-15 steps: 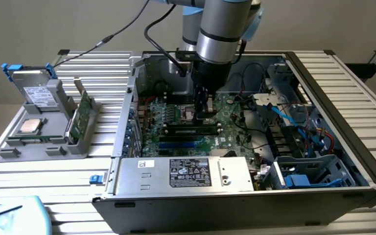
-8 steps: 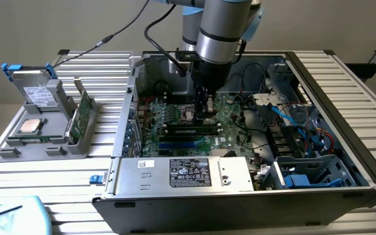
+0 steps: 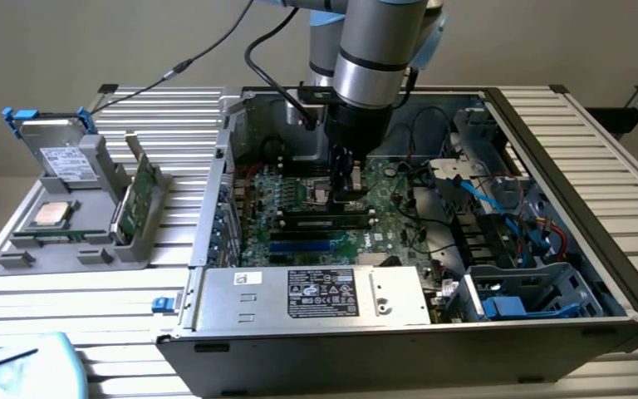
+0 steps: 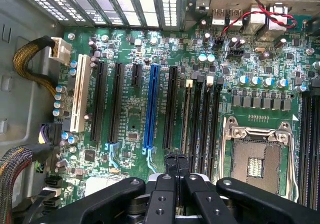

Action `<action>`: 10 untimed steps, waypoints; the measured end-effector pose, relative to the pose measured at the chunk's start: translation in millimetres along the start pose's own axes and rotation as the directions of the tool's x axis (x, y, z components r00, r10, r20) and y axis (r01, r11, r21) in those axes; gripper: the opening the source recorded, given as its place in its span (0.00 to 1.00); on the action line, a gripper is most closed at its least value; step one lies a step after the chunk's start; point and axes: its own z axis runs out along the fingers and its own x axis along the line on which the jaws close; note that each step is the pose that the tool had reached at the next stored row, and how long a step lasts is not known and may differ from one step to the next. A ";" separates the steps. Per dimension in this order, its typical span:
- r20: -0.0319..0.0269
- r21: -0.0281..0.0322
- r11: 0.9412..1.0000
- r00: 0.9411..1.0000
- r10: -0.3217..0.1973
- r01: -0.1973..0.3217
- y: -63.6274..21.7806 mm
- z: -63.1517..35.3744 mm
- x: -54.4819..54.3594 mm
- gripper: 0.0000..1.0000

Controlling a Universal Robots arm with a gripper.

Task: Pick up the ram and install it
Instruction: 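Press down the ram until it locks into place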

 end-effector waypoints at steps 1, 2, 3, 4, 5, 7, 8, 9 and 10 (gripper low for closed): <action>0.000 0.000 1.000 1.000 0.000 0.000 0.0 0.0 0.0 0.11; 0.001 0.000 1.000 1.000 0.006 -0.006 0.1 0.2 0.0 0.11; 0.003 -0.001 1.000 1.000 0.020 -0.020 0.0 0.6 0.0 0.11; 0.005 -0.003 0.999 0.999 0.037 -0.037 0.0 0.9 0.0 0.11; 0.007 -0.004 0.998 0.998 0.055 -0.055 0.0 1.1 -0.1 0.11; 0.012 -0.008 0.996 0.996 0.091 -0.091 -0.1 1.6 -0.1 0.11; 0.014 -0.009 0.994 0.994 0.107 -0.107 -0.1 1.7 -0.1 0.11; 0.016 -0.010 0.993 0.992 0.121 -0.121 -0.1 1.7 -0.1 0.11; 0.017 -0.010 0.991 0.991 0.133 -0.133 -0.1 1.8 -0.2 0.11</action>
